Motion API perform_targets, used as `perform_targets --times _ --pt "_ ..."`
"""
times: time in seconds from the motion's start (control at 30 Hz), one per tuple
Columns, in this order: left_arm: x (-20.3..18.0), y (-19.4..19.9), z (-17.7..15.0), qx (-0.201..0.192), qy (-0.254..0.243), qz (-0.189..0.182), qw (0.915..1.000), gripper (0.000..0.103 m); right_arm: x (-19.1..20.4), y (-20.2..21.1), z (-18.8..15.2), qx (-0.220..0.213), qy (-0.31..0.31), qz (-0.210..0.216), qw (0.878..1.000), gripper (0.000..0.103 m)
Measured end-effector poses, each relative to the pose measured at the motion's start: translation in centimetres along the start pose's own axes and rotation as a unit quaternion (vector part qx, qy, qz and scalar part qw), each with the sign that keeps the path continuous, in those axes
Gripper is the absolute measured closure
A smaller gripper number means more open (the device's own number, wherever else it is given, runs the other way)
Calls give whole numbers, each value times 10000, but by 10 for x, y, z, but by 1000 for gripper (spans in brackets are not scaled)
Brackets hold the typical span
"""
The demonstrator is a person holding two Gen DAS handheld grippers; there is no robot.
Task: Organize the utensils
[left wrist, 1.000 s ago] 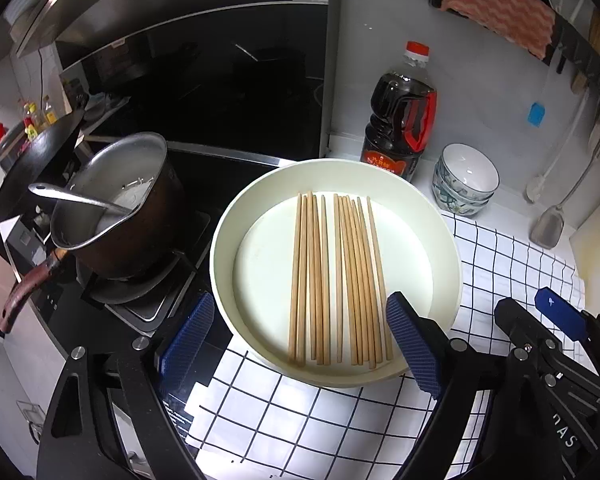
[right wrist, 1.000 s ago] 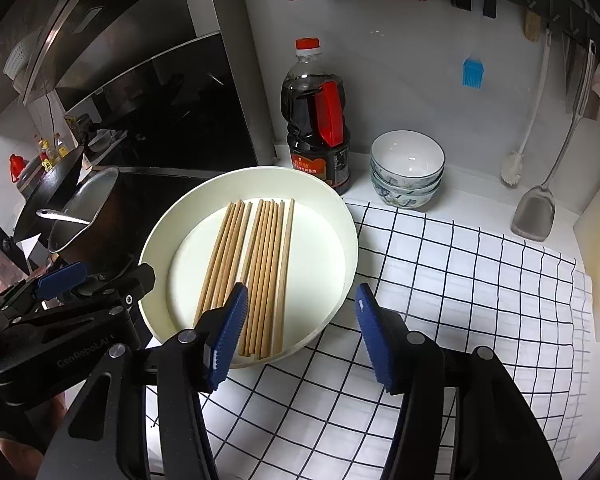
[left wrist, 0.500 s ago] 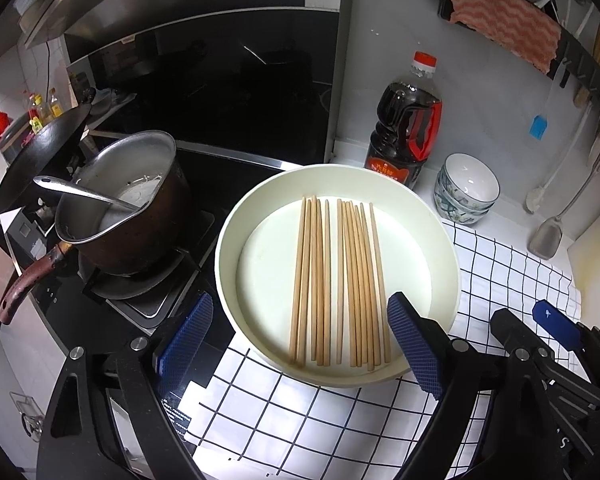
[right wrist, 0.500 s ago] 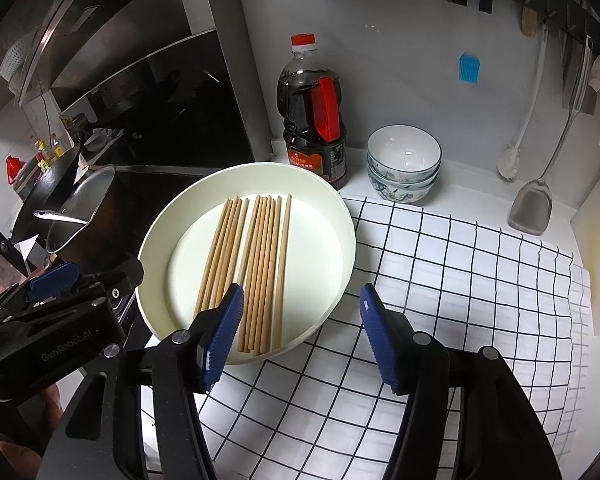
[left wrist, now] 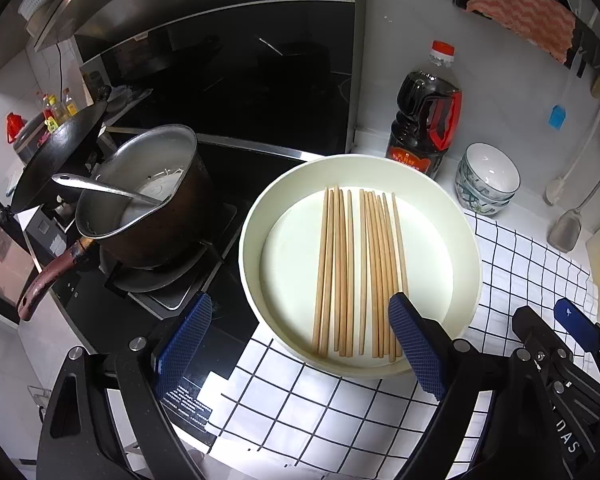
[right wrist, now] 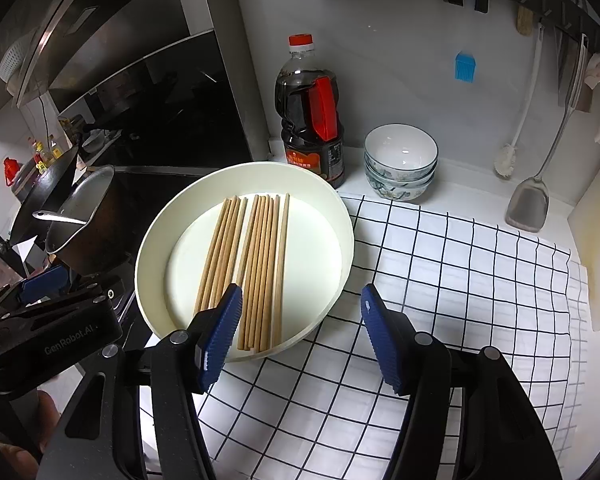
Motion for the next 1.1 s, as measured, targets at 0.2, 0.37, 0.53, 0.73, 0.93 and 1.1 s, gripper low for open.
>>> perform_targets --times 0.2,0.37,0.53,0.73,0.93,1.1 --pt "1 0 1 12 39 2 10000 14 0 0 -1 2 -9 -13 10000 44" --pt "-1 0 0 1 3 -7 10000 14 0 0 -1 2 -21 -16 10000 44" --pt "-1 -1 -1 27 -9 -6 10000 14 1 0 -1 1 -21 -16 10000 44" --pt "-4 0 -2 -9 -70 -41 10000 14 1 0 -1 3 -26 -15 10000 44" --pt "-5 -3 -5 101 -68 -27 9999 14 1 0 -2 3 -27 -14 10000 44" --pt "-5 -5 -6 157 -47 -48 9999 14 0 0 -2 3 -21 -6 10000 44"
Point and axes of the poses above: each gripper's, at about its wrist camera, not at the fingertips, and y roughly against the way its jaws point, x to its left, z to its top, the point moved 10 cm from there along -y, roughly the way its jaws point, and after that the axes turned 5 degrees about -x, right-handed, at the moved point
